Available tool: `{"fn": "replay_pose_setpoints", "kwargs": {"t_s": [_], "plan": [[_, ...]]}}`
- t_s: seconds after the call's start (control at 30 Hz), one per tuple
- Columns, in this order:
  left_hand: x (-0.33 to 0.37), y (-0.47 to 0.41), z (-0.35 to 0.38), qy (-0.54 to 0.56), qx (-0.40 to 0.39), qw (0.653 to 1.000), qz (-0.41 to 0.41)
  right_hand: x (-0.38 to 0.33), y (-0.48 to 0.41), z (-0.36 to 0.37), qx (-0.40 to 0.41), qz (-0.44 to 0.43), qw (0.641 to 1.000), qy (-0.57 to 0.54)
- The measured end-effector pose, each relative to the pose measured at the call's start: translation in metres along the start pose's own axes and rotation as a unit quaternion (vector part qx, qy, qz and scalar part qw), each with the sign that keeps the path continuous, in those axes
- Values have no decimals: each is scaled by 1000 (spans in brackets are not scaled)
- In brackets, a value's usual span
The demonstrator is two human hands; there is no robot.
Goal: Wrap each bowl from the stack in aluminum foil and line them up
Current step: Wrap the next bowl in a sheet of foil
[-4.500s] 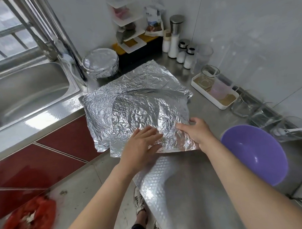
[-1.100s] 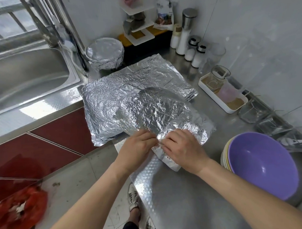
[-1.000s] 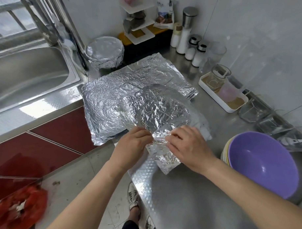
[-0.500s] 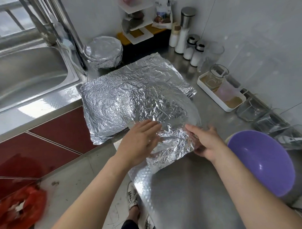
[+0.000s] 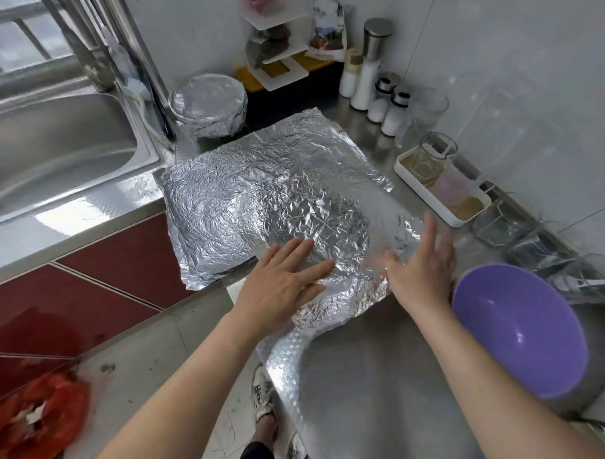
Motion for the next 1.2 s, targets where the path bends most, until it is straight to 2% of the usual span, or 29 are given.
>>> {"fn": "replay_pose_setpoints", "kwargs": {"t_s": [0.07, 0.13, 0.27, 0.33, 0.47, 0.53, 0.57, 0.63, 0.7, 0.73, 0.8, 0.9, 1.07, 1.13, 1.2], "plan": [[0, 0, 0, -2, 2, 1000, -4, -13, 2, -7, 8, -75, 989, 126], [0, -2, 0, 0, 3, 1000, -5, -22, 3, -11, -21, -100, 978, 183], [0, -3, -1, 6, 0, 1000, 1, -21, -6, -19, -61, -63, 983, 163], [-1, -2, -1, 5, -2, 1000, 5, -16, -10, -26, -18, -51, 988, 142], [-1, -1, 0, 16, -3, 1000, 18, -6, -18, -52, 132, -12, 988, 78], [1, -1, -3, 43, 15, 998, 37, -11, -16, -60, 200, -86, 975, 51], [3, -2, -6, 69, 32, 996, 46, -18, -14, -57, 197, -145, 970, 8], [8, -2, -13, 132, 86, 985, 69, -37, -6, -36, 73, -237, 966, -75], [9, 0, -16, 169, 139, 972, 90, -52, 9, -4, -71, -313, 946, -40], [9, 1, -16, 172, 151, 969, 95, -55, 15, 9, -105, -347, 932, -13], [8, 3, -15, 169, 154, 968, 99, -56, 21, 21, -113, -388, 915, -3], [6, 4, -15, 167, 158, 967, 107, -49, 16, 25, -118, -403, 907, 3], [1, 3, -15, 167, 161, 968, 97, -40, 18, 34, -97, -462, 878, 79], [-2, 4, -16, 180, 170, 965, 89, -36, 20, 36, -113, -451, 884, 50], [-3, 4, -18, 190, 175, 963, 79, -36, 20, 33, -115, -408, 905, -30]]}}
Point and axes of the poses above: each hand's wrist, its own y-axis away from the middle knuckle, its own z-axis out of the palm, x = y × z, the point moved 5 cm from there along -y, towards the middle knuckle, and after that the axes turned 15 degrees about y, right-handed, at the moved point
